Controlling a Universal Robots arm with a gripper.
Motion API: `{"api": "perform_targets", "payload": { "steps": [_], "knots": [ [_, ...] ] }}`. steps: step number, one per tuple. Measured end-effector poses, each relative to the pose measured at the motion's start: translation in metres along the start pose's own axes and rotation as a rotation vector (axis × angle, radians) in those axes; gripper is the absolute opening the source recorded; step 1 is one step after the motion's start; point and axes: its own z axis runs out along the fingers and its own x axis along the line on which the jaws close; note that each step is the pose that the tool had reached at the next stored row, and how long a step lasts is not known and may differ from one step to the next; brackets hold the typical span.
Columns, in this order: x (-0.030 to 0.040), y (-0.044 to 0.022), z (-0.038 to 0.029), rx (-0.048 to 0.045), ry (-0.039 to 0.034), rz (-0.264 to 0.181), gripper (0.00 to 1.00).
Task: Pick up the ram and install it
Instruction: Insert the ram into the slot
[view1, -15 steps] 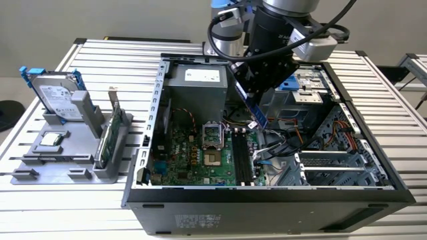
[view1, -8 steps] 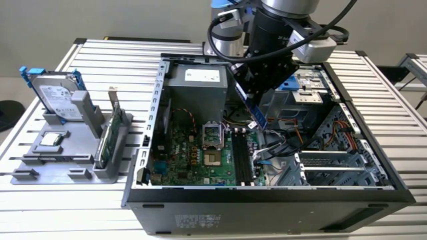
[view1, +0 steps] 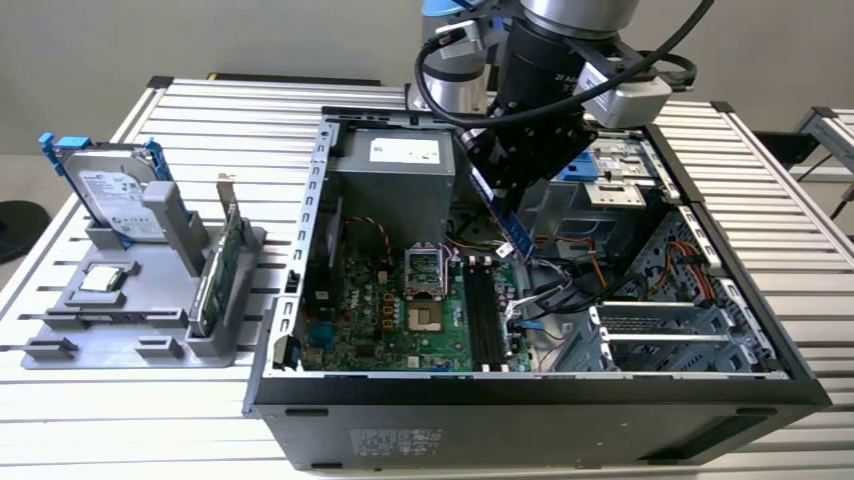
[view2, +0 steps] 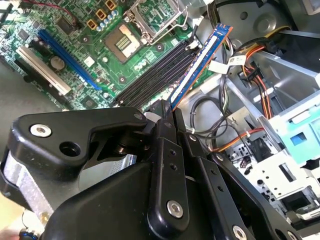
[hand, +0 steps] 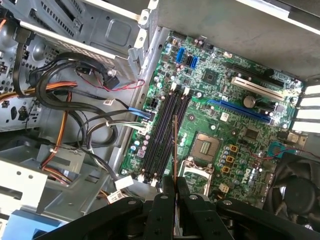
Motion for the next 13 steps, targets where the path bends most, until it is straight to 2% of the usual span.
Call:
{"api": "perform_targets", "payload": {
  "steps": [6, 13],
  "knots": [
    [0.0003, 0.0000, 0.0014, -0.0003, 0.0003, 0.001, 0.00],
    [0.0019, 0.0004, 0.0046, 0.0028, -0.0009, 0.045, 0.00]
  ]
}}
